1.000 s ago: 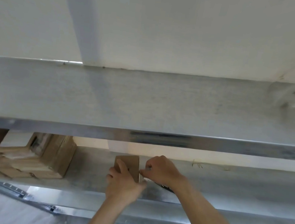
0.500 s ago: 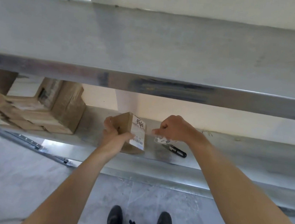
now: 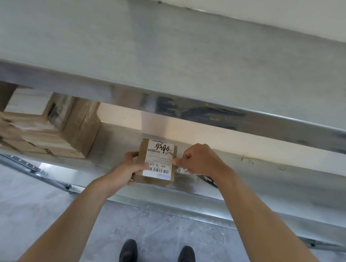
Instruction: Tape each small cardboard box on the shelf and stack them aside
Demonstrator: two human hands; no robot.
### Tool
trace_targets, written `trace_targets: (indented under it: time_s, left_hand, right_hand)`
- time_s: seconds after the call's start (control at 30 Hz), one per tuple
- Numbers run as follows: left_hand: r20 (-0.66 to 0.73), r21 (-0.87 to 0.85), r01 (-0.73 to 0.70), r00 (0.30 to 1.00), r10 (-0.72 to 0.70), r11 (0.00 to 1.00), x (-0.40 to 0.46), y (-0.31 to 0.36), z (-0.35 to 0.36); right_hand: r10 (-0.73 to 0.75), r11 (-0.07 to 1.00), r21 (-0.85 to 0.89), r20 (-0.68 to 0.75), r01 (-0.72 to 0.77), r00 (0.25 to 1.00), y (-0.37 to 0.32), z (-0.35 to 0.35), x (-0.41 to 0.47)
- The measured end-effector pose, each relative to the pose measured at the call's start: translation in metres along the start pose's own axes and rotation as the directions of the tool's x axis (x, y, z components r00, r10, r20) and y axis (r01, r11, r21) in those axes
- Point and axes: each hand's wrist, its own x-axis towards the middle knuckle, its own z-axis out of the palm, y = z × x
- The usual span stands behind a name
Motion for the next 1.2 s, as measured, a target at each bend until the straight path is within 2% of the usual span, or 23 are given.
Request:
trace_targets:
  time_s: [0.1, 0.17, 0.23, 0.33, 0.43, 0.53, 0.67, 0.87, 1.03, 1.2]
  left_hand:
    - [-0.106, 0.278, -0.054, 0.991, 0.086, 0.959, 0.000, 0.009, -0.011]
    - [-0.145, 0.458, -0.097, 0.973, 0.182, 0.884, -0.004, 0.024, -0.002]
    - [-0.137, 0.621, -0.078, 0.969, 0.206, 0.780, -0.006, 0.038, 0.021]
    - [-0.185, 0.678, 0.084, 0.981, 0.058, 0.730, -0.016, 0.052, 0.057]
    - [-0.266, 0.711, 0.173, 0.963, 0.033, 0.682, -0.012, 0.054, 0.071]
    - [-0.328, 0.705, 0.229, 0.945, 0.022, 0.671, -0.008, 0.054, 0.073]
    - [-0.318, 0.709, 0.201, 0.946, 0.053, 0.676, -0.007, 0.052, 0.073]
    - [-0.296, 0.636, 0.150, 0.953, 0.060, 0.757, -0.011, 0.052, 0.060]
    - [-0.214, 0.353, 0.025, 0.975, 0.054, 0.935, -0.012, 0.042, 0.041]
    - [-0.105, 0.093, -0.014, 0.994, 0.023, 0.996, -0.018, 0.036, 0.046]
  right_hand:
    - [-0.008, 1.000, -0.005, -0.003, 0.008, 1.000, -0.008, 0.006, 0.001]
    - [-0.008, 1.000, 0.004, -0.001, 0.008, 1.000, -0.011, 0.006, 0.001]
    - [0.002, 0.999, 0.038, 0.003, -0.002, 1.000, -0.011, 0.006, -0.001]
    - [0.002, 0.997, 0.074, 0.000, -0.002, 1.000, -0.009, 0.008, -0.003]
    - [-0.016, 0.993, 0.121, -0.004, 0.016, 1.000, -0.006, 0.007, -0.003]
    - [-0.051, 0.987, 0.156, 0.033, 0.045, 0.998, 0.003, 0.003, -0.007]
    - [-0.062, 0.979, 0.196, 0.028, 0.055, 0.998, 0.013, 0.000, -0.009]
    - [-0.050, 0.986, 0.159, -0.005, 0.050, 0.999, 0.021, -0.007, -0.017]
    - [-0.055, 0.979, 0.194, -0.007, 0.055, 0.998, 0.030, -0.020, -0.027]
    - [-0.028, 0.976, 0.215, 0.016, 0.024, 0.999, 0.028, -0.022, -0.029]
